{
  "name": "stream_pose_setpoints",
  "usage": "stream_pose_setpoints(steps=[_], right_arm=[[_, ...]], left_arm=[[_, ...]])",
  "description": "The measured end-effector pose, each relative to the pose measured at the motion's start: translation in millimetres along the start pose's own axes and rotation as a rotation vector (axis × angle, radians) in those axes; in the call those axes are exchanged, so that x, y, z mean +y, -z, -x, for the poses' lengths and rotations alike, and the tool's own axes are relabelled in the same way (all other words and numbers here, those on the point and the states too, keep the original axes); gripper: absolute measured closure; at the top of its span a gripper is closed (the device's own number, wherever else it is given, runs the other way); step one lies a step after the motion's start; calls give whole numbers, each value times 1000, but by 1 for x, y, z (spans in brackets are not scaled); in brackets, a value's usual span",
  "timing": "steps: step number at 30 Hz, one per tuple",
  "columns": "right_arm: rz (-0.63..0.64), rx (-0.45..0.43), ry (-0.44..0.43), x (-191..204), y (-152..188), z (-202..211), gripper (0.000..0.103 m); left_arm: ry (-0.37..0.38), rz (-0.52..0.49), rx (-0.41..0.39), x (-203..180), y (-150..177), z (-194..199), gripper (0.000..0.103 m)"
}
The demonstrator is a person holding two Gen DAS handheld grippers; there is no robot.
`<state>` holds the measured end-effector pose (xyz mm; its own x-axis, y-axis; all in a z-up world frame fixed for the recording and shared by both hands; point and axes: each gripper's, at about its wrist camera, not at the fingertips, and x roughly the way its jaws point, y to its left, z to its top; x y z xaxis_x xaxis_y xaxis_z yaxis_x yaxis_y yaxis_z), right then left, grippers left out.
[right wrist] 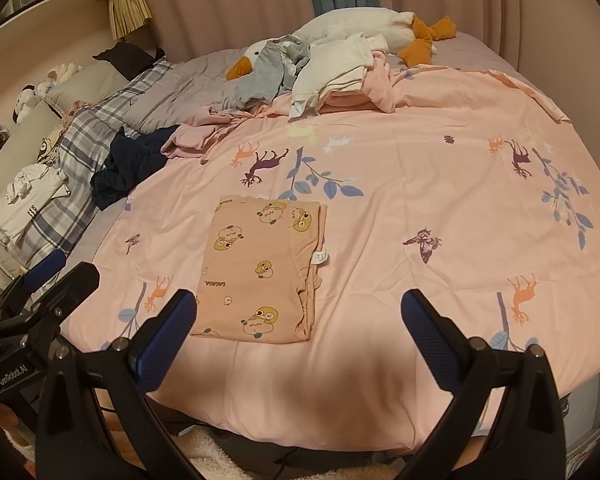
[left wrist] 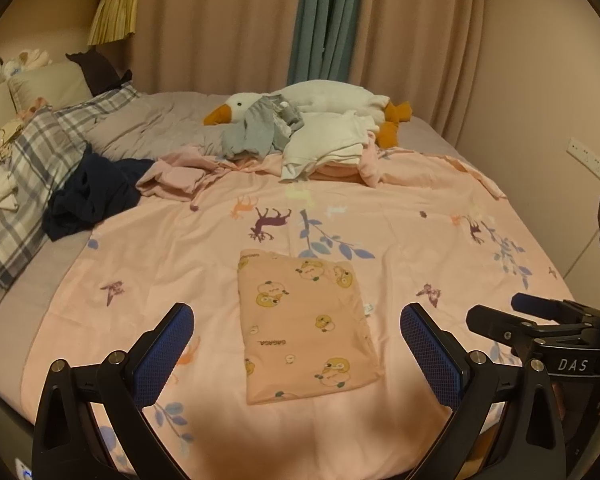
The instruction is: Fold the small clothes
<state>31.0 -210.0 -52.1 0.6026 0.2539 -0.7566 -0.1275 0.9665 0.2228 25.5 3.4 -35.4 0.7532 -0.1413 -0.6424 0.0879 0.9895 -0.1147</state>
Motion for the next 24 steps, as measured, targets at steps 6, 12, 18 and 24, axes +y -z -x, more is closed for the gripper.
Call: stream_pose_setpoints(steps=[6, 12, 18, 24], right_arm=[[16, -3, 27, 3, 0, -1, 0], [-1, 2, 15, 2, 0, -2, 0], [4, -11, 27, 5, 0, -1, 0], [19, -21, 37, 8, 0, 1, 0]], left_arm=[[12, -1, 21, -3, 1, -4, 1], [-9, 7, 13, -2, 1, -3, 1], [-11, 15, 4, 1, 0, -4, 1], [-8, 4, 7, 0, -1, -4, 1]])
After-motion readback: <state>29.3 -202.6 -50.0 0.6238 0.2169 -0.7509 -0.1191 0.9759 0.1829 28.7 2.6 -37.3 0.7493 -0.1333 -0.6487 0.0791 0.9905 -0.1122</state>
